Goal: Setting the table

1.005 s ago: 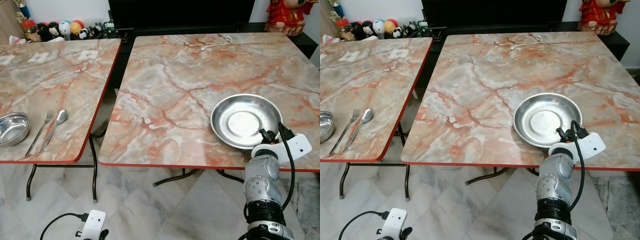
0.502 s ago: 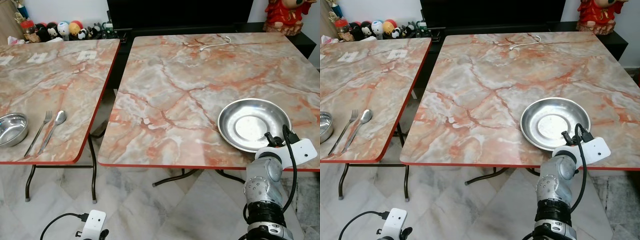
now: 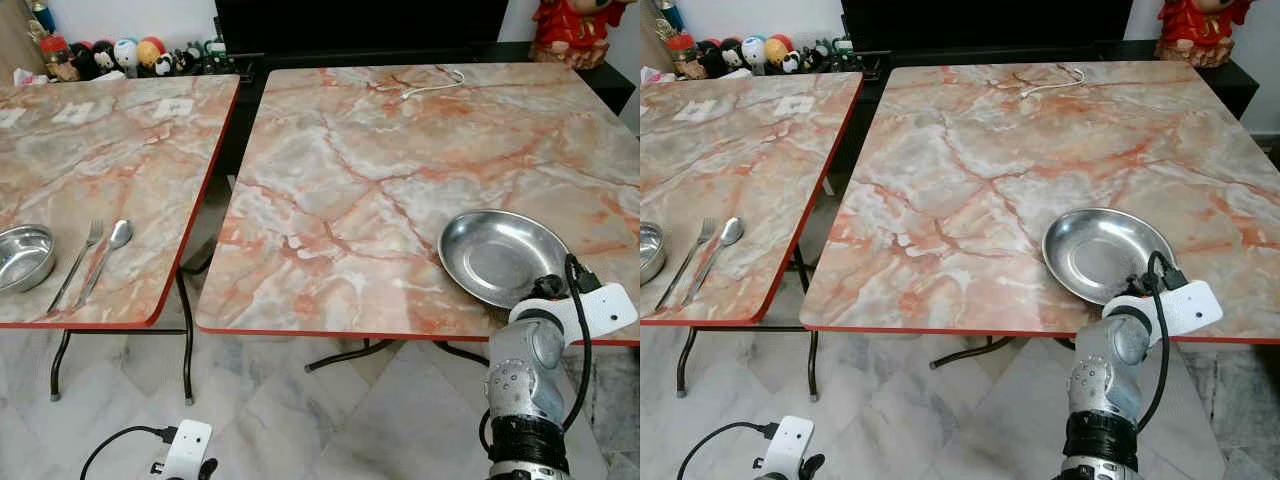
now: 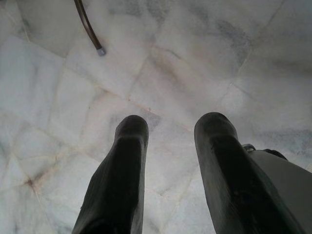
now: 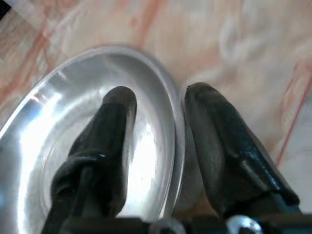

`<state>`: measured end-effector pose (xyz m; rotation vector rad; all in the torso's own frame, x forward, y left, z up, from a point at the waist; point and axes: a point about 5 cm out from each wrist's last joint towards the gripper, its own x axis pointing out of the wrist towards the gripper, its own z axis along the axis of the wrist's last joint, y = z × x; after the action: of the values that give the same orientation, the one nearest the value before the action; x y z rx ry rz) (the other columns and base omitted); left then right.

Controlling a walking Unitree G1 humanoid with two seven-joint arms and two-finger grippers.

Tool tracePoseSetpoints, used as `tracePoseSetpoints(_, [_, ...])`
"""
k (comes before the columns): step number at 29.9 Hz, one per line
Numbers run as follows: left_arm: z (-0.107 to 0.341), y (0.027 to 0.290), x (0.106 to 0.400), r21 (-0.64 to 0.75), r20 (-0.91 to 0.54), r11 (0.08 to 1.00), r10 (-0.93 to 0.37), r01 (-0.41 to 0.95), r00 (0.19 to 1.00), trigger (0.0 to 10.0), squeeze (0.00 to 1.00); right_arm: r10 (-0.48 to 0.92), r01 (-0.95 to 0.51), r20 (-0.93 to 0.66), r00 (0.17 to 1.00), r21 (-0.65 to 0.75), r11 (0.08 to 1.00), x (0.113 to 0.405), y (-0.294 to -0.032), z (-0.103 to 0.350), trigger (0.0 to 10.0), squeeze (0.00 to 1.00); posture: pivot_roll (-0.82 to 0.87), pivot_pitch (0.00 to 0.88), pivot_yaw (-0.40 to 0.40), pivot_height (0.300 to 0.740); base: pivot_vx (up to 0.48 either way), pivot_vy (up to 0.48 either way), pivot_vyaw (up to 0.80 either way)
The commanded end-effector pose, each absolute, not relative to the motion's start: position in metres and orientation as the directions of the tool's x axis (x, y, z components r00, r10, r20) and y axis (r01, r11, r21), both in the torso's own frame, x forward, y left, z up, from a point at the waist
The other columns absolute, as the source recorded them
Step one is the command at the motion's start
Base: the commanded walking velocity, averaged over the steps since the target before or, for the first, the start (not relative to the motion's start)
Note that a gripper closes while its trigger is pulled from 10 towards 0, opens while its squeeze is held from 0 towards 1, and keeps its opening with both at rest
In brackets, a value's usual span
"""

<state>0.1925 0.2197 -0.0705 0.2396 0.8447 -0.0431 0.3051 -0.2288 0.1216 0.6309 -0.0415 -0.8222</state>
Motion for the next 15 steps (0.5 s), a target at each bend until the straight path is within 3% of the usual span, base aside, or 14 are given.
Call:
tracePoseSetpoints(1, [-0.073,0.221,0.188,0.191,-0.756,0.972,0.060,0.133,0.651,10.0,0.00,-0.726,0.694,-0.172,0.666,0.501,0.517,0.298,-0.229,0.130,10.0,0.00,-0.09,0.100,0.046,0.740,0.000,0.000,0.00])
tracePoseSetpoints(6, [-0.073,0.220,0.189,0.188,-0.755,0.973,0.056,0.134,0.654,10.0,0.00,-0.750,0.718,-0.135,0.648,0.438,0.541,0.288,-0.231,0.134,10.0,0.00,-0.09,0.099,0.046,0.740,0.000,0.000,0.00])
tracePoseSetpoints(8, [-0.072,0.220,0.189,0.185,-0.752,0.974,0.055,0.131,0.657,10.0,0.00,-0.726,0.689,-0.080,0.683,0.403,0.603,0.289,-0.230,0.138,10.0,0.00,-0.10,0.098,0.047,0.740,0.000,0.000,0.00])
tracePoseSetpoints(9, [-0.072,0.220,0.189,0.185,-0.751,0.974,0.055,0.130,0.658,10.0,0.00,-0.569,0.526,0.025,0.822,0.348,0.776,0.300,-0.216,0.146,10.0,0.00,-0.10,0.098,0.050,0.740,0.000,0.000,0.00])
tracePoseSetpoints(11, [-0.072,0.219,0.190,0.185,-0.752,0.974,0.055,0.131,0.657,10.0,0.00,-0.405,0.368,0.090,0.910,0.276,0.888,0.307,-0.203,0.150,10.0,0.00,-0.10,0.099,0.051,0.740,0.000,0.000,0.00])
tracePoseSetpoints(15, [-0.072,0.219,0.190,0.186,-0.750,0.975,0.061,0.122,0.658,10.0,0.00,-0.198,0.179,0.128,0.972,0.148,0.973,0.309,-0.197,0.152,10.0,0.00,-0.10,0.096,0.041,0.740,0.000,0.000,0.00])
